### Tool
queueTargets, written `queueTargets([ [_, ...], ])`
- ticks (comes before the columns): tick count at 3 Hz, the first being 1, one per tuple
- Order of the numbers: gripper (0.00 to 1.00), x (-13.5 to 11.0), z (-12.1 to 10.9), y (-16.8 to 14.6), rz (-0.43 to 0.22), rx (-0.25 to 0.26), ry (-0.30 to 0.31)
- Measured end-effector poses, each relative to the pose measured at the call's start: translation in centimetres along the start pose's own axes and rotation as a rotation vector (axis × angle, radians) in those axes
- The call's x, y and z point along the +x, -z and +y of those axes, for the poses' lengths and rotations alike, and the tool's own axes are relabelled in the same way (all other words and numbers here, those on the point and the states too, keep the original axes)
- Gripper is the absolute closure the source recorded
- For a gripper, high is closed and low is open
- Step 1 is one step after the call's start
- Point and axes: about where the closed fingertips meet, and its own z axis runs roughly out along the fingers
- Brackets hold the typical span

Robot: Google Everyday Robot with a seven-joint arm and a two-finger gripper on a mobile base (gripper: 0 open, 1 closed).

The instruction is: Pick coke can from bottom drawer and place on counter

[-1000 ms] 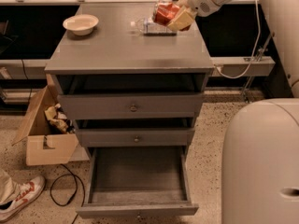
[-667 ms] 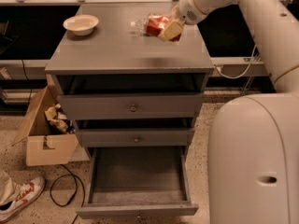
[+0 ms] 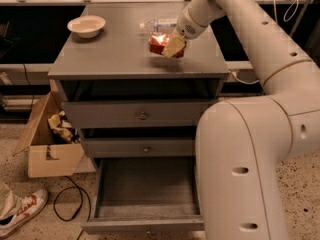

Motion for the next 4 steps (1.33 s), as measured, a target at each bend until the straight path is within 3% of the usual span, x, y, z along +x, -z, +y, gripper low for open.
queueTargets([
  [2,1.00,1.9,-3.1,-1.9,0.040,0.070,-0.134],
  [4,0.58,1.9,-3.1,-2.0,0.041,0.069,-0.142],
])
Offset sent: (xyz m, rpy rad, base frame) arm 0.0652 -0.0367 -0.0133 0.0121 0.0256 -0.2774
